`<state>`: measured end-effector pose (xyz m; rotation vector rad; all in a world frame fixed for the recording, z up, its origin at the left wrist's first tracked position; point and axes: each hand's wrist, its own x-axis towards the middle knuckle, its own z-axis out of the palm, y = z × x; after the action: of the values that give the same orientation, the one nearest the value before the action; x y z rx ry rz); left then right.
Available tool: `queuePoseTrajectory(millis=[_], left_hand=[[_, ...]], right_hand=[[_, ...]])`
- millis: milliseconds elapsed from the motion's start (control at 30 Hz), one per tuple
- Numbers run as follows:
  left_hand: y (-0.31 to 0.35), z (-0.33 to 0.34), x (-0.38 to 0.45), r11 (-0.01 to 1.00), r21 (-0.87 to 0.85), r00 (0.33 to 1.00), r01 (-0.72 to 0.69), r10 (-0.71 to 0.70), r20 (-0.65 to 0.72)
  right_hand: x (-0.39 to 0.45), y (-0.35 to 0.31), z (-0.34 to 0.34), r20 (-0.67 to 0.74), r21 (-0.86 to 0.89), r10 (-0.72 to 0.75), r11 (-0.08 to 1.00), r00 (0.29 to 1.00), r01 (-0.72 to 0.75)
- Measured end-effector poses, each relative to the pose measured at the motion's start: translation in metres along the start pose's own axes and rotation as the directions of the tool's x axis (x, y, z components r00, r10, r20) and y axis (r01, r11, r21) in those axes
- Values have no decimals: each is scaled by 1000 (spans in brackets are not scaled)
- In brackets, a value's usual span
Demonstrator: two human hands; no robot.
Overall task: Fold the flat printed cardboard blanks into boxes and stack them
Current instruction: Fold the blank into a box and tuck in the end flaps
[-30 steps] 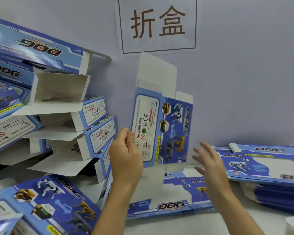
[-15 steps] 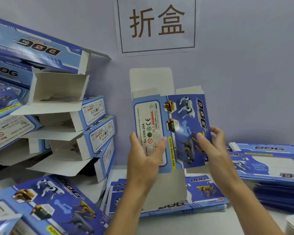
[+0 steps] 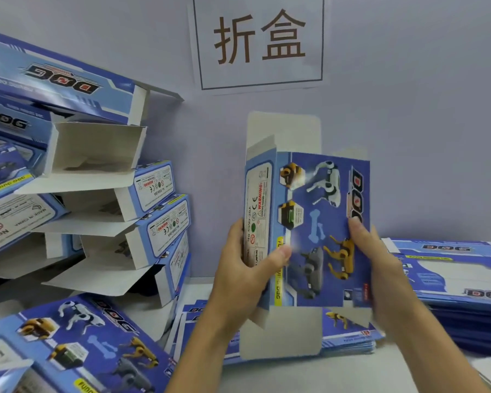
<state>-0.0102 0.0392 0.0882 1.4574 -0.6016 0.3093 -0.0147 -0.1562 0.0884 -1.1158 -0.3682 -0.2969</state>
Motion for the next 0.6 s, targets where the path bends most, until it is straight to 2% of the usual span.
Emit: queuePoseTrajectory(millis=[100,167,200,300,400,500,600], left_hand=[[-5,-3,0,993,-20,985,117,-113,132],[0,-4,1,989,-26,979,146,-141,149],[6,-4,2,991,-27,986,134,-131,103],[16,-3,9,999,-22,980,24,-28,-196],[22,-3,13,995,-26,924,-93,77,-374],[26,-4,10,990,35,921,-135,138,-365],[26,-1,9,982,70,937,-177,190,-295]], right_hand=[[0,-4,-2,40,11,-24,1000,999,23],[1,-5,2,80,-82,-56,995,995,63],[0,-6,6,119,-136,-68,987,991,84],[-4,-3,18,271,-258,-24,961,962,97],[-5,6,34,281,-313,-36,941,959,127],[-3,16,41,170,-365,-126,913,977,182],[-2,17,39,124,-346,-110,927,986,147]])
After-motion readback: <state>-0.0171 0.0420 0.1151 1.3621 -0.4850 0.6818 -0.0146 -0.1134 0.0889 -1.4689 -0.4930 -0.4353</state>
